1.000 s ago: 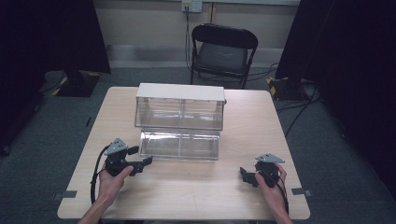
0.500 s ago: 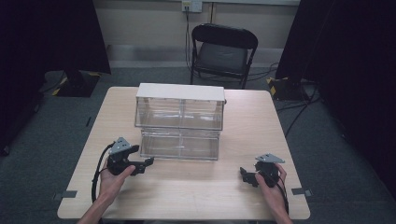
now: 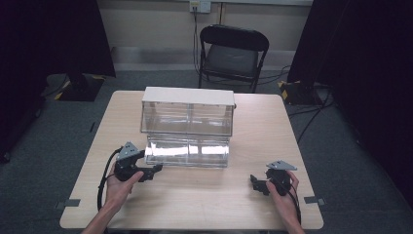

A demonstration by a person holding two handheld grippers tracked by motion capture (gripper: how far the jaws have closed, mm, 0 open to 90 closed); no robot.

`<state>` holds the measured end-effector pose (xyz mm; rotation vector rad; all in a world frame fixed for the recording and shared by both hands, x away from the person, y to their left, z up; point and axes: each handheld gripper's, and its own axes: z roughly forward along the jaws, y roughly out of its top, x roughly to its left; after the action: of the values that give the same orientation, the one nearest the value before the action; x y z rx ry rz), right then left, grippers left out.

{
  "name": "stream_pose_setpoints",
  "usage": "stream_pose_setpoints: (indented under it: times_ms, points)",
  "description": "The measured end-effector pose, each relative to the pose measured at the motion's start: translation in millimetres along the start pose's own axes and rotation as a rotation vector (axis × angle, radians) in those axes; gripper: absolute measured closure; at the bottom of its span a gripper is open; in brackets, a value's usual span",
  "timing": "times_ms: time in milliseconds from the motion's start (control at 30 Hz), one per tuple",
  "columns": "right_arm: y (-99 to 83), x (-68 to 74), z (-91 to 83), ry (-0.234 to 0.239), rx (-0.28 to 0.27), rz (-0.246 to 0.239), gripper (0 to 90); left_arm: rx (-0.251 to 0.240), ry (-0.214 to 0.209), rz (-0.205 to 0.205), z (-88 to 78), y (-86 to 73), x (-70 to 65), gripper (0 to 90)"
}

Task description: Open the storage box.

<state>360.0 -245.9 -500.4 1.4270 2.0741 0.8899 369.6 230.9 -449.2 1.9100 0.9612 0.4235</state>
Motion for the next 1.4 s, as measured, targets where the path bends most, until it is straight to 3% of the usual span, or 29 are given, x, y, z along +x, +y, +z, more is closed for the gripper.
stream_pose_setpoints:
  times_ms: [200, 1400]
  points:
    - [0.0, 0.1, 0.0, 0.0, 0.0, 0.001, 10.4, 0.017, 0.012, 0.0, -0.1, -0.4, 2.3, 15.5]
    - [0.0, 0.0, 0.0, 0.001, 0.0, 0.0, 10.4, -0.052, 0.007, -0.002, -9.2, 13.9, -0.4, 15.5]
